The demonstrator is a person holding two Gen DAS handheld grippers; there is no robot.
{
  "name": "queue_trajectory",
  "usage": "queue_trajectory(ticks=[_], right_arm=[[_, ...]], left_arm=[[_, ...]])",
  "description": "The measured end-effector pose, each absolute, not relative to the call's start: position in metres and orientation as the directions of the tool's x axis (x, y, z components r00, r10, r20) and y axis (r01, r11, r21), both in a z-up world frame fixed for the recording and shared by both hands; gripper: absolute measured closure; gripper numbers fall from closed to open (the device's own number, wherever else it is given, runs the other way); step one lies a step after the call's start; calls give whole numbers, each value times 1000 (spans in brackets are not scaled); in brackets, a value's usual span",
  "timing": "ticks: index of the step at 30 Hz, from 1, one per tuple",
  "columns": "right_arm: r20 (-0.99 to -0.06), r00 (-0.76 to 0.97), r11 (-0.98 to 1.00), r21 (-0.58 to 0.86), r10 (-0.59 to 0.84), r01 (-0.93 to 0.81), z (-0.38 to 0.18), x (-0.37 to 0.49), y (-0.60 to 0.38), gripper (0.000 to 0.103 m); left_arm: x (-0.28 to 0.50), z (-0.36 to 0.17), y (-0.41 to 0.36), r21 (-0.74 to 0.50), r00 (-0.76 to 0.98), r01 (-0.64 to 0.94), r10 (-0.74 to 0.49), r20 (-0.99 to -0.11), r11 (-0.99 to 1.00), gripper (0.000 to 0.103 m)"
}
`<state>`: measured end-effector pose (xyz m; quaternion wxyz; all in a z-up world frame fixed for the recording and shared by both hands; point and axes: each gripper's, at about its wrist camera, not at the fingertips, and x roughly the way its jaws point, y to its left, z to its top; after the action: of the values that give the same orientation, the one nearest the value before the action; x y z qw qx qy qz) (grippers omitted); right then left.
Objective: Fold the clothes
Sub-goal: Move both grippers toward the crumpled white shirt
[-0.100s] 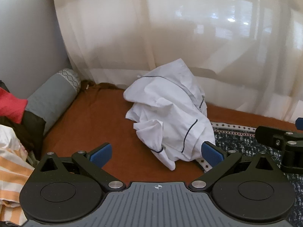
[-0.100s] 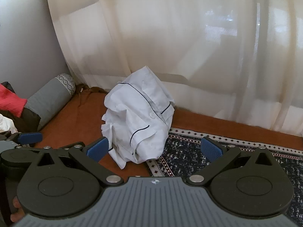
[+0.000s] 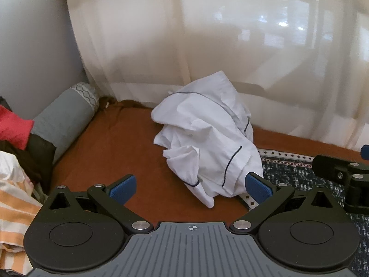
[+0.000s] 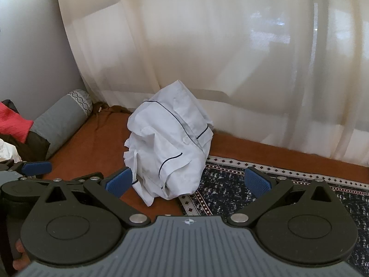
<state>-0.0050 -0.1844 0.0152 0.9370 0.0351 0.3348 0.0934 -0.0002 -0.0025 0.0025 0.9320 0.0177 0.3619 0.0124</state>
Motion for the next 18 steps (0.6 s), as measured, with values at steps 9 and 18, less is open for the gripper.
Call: queue_trajectory(ticks=[9,18], right_arm=[[-623,758,981,133,196,-144,19,-3,-187,0],[-610,765,978,133,207,-159,18,-4,-189,0]], left_arm=[[3,-2,2,58,738,-2,40,-673,998,0],[0,0,-3,66,736,-20,59,-675,998,0]])
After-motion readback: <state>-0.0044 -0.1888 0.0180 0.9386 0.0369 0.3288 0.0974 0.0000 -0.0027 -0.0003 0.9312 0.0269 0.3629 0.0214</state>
